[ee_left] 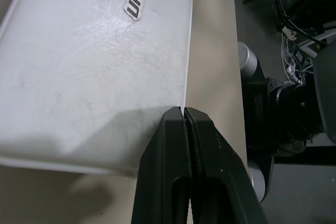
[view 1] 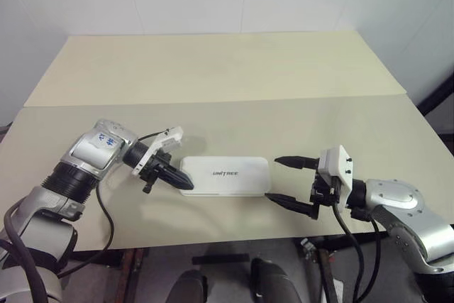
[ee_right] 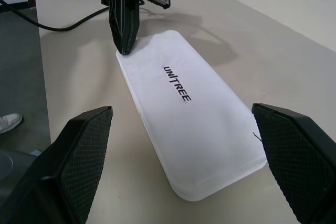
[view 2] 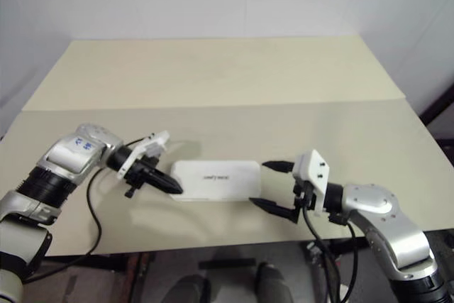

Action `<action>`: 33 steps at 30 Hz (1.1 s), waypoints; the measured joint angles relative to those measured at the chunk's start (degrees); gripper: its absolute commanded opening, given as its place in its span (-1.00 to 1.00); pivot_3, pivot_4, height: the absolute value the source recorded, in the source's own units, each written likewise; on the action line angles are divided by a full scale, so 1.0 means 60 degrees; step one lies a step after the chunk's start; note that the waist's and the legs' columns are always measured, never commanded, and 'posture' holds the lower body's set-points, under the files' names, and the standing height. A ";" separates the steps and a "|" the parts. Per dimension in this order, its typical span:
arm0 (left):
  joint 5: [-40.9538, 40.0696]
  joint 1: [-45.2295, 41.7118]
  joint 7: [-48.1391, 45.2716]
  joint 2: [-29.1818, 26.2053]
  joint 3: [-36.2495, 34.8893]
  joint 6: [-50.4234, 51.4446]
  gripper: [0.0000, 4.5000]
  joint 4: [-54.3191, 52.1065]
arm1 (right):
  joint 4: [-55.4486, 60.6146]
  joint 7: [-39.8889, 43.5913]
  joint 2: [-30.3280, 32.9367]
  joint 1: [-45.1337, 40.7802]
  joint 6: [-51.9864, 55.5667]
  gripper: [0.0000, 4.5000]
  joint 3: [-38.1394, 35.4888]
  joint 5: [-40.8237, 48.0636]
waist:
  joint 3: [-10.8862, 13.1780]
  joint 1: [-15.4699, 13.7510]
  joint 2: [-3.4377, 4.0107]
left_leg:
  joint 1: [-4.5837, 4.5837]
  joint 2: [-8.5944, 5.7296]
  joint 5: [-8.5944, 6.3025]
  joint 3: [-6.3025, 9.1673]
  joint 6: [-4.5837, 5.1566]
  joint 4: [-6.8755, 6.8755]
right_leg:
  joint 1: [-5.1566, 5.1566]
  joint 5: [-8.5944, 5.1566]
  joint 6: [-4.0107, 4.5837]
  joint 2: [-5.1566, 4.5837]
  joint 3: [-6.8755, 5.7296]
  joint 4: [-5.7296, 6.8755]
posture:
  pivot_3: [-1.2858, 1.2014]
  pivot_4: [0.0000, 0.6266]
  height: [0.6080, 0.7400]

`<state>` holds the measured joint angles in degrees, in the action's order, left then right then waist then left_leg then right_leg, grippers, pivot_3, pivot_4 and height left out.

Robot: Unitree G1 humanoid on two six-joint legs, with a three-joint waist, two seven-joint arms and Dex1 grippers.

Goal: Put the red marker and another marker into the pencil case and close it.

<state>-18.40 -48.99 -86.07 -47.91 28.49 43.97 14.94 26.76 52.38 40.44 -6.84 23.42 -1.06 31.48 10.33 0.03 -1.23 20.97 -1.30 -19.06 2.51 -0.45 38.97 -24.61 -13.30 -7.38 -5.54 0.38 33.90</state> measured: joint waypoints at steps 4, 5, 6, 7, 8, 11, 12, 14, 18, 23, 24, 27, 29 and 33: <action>0.0023 -0.0083 0.0001 0.0026 0.0241 -0.0027 -0.98 0.0032 | 0.0054 -0.0143 -0.0083 0.0036 0.0014 1.00 0.0007 -0.0004 | -0.0001 -0.0018 0.0001 | -0.0037 0.0000 -0.0001 0.0001 0.0001 0.0000 | 0.0032 -0.0002 0.0002 -0.0001 0.0001 0.0000 | 0.03 -0.52 1.00; 0.0030 -0.0120 0.0001 0.0071 0.0299 -0.0039 -0.98 0.0117 | 0.0065 -0.0173 -0.0088 0.0070 0.0028 1.00 0.0008 -0.0004 | -0.0001 -0.0031 0.0001 | -0.0051 -0.0001 -0.0001 0.0000 0.0001 0.0000 | 0.0044 -0.0004 0.0005 -0.0002 0.0001 -0.0005 | 0.03 -0.52 1.00; 0.0033 -0.0146 0.0001 0.0101 0.0320 -0.0048 -0.98 0.0202 | 0.0077 -0.0203 -0.0092 0.0095 0.0034 1.00 0.0007 -0.0004 | -0.0001 -0.0040 0.0001 | -0.0068 -0.0002 -0.0001 -0.0001 0.0002 0.0000 | 0.0059 -0.0006 0.0009 -0.0003 0.0002 -0.0017 | 0.03 -0.52 1.00; 0.0051 -0.0177 0.0001 0.0137 0.0345 -0.0054 -0.98 0.0293 | 0.0097 -0.0239 -0.0093 0.0119 0.0039 1.00 0.0007 -0.0004 | -0.0001 -0.0044 0.0001 | -0.0086 -0.0002 -0.0001 0.0000 0.0002 0.0000 | 0.0075 -0.0009 0.0014 -0.0003 0.0002 -0.0020 | 0.03 -0.52 1.00; 0.0091 -0.0202 0.0002 0.0172 0.0405 -0.0080 -0.98 0.0360 | 0.0115 -0.0266 -0.0093 0.0139 0.0041 1.00 0.0007 -0.0004 | -0.0001 -0.0043 0.0001 | -0.0113 -0.0001 -0.0002 0.0001 0.0003 -0.0001 | 0.0103 -0.0022 0.0037 -0.0003 0.0001 -0.0022 | 0.03 -0.52 1.00; 0.0160 -0.0253 0.0003 0.0309 0.0538 -0.0179 -0.98 0.0634 | 0.0163 -0.0321 -0.0092 0.0168 0.0042 1.00 0.0007 -0.0003 | -0.0003 -0.0042 0.0006 | -0.0178 0.0002 -0.0004 0.0012 0.0006 -0.0003 | 0.0176 -0.0089 0.0154 -0.0004 -0.0004 -0.0035 | 0.03 -0.52 1.00; 0.0165 -0.0253 0.0004 0.0339 0.0560 -0.0188 -0.98 0.0652 | 0.0167 -0.0322 -0.0092 0.0168 0.0042 1.00 0.0007 -0.0003 | -0.0003 -0.0045 0.0006 | -0.0193 0.0002 -0.0004 0.0012 0.0007 -0.0003 | 0.0191 -0.0091 0.0157 -0.0008 -0.0002 -0.0038 | 0.03 -0.52 1.00; 0.0169 -0.0259 0.0011 0.0465 0.0560 -0.0194 -0.98 0.0717 | 0.0169 -0.0327 -0.0092 0.0166 0.0045 1.00 0.0007 -0.0002 | -0.0003 -0.0060 0.0006 | -0.0205 0.0001 -0.0003 0.0016 0.0007 -0.0003 | 0.0205 -0.0091 0.0156 -0.0013 0.0005 -0.0045 | 0.03 -0.52 1.00; 0.0176 -0.0268 0.0018 0.0651 0.0360 -0.0240 -0.98 0.0914 | 0.0170 -0.0321 -0.0089 0.0161 0.0050 1.00 0.0007 -0.0001 | -0.0002 -0.0063 0.0006 | -0.0209 0.0001 -0.0001 0.0022 0.0008 -0.0002 | 0.0204 -0.0090 0.0154 -0.0013 0.0013 -0.0045 | 0.03 -0.52 1.00; 0.0201 -0.0271 0.0093 0.0903 -0.0034 -0.0065 -0.98 0.1034 | 0.0144 -0.0275 -0.0083 -0.0023 0.0052 1.00 0.0007 -0.0004 | -0.0002 -0.0026 0.0006 | -0.0180 0.0000 -0.0003 0.0028 0.0008 -0.0004 | 0.0171 -0.0070 0.0117 -0.0011 0.0009 -0.0038 | 0.03 -0.52 1.00; 0.0202 -0.0261 0.0112 0.0918 -0.0092 -0.0065 -0.98 0.1023 | 0.0124 -0.0243 -0.0077 -0.0081 0.0052 1.00 0.0007 -0.0005 | -0.0001 -0.0014 0.0005 | -0.0167 0.0000 -0.0005 0.0028 0.0009 -0.0004 | 0.0159 -0.0066 0.0111 -0.0010 0.0008 -0.0038 | 0.03 -0.52 1.00; 0.0192 -0.0095 0.0289 0.0930 -0.0476 -0.0048 -0.98 0.0903 | 0.0005 -0.0146 -0.0064 -0.0222 0.0050 1.00 0.0007 -0.0017 | -0.0001 -0.0001 0.0006 | -0.0132 0.0001 -0.0010 0.0035 0.0011 -0.0007 | 0.0120 -0.0012 0.0014 -0.0010 0.0000 -0.0027 | 0.03 -0.52 1.00; 0.0131 0.0092 0.0524 0.0963 -0.0857 0.0021 -0.98 0.0605 | -0.0063 -0.0111 -0.0050 -0.0261 0.0050 1.00 0.0006 -0.0025 | 0.0000 -0.0002 0.0007 | -0.0113 0.0004 -0.0012 0.0043 0.0012 -0.0025 | 0.0098 -0.0014 0.0015 -0.0009 0.0001 -0.0019 | 0.03 -0.52 1.00; -0.0251 0.0270 0.0950 0.1045 -0.1668 0.0546 -0.98 -0.0268 | -0.0161 -0.0027 -0.0001 -0.0396 0.0051 1.00 0.0010 -0.0102 | 0.0000 -0.0004 0.0007 | -0.0029 0.0004 -0.0013 0.0042 0.0011 -0.0034 | 0.0005 -0.0012 0.0012 -0.0010 0.0009 -0.0014 | 0.03 -0.52 1.00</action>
<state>-19.90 -47.37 -80.37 -41.64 18.48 47.25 13.33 25.80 52.22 40.43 -9.21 23.72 -1.00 30.87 10.33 0.01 -1.19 20.80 -1.28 -19.14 2.76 -0.39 38.77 -24.58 -13.37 -7.30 -5.60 0.43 33.81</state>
